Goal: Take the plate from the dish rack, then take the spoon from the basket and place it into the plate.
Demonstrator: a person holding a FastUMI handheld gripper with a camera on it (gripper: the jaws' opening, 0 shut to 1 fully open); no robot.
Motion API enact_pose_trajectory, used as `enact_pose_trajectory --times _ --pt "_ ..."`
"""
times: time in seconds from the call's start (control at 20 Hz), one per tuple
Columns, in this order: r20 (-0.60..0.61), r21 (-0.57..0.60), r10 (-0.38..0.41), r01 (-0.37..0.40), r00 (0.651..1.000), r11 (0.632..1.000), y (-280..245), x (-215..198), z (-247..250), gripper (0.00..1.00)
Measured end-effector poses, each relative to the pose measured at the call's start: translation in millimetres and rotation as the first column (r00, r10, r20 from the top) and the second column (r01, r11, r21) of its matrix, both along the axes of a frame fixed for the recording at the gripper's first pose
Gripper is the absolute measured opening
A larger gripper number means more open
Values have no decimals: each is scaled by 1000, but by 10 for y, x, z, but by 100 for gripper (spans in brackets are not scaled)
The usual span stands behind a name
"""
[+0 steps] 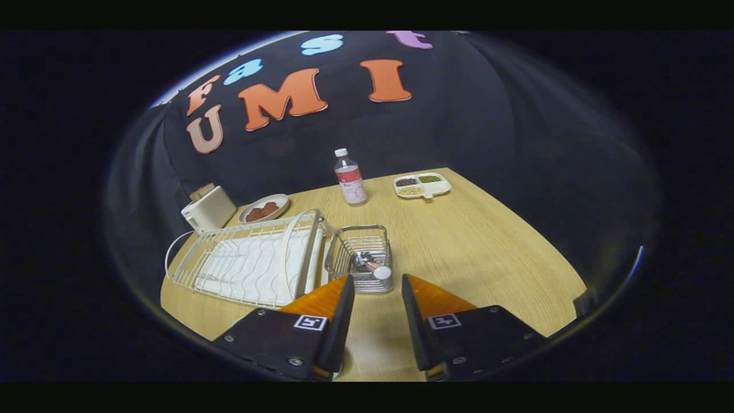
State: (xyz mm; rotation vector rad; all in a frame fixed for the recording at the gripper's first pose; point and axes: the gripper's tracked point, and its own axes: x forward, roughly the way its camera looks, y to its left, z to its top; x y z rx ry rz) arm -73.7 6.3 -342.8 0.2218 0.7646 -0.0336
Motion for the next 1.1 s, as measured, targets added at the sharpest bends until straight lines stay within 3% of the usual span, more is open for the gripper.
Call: enact_pose_trajectory --times 0.2,0.7,1.1 --pt "52 -20 -3 5 999 1000 -10 180 -8 27" --pt "51 99 -8 3 999 995 180 417 -16 13" --pt "93 99 25 -34 995 994 4 316 528 10"
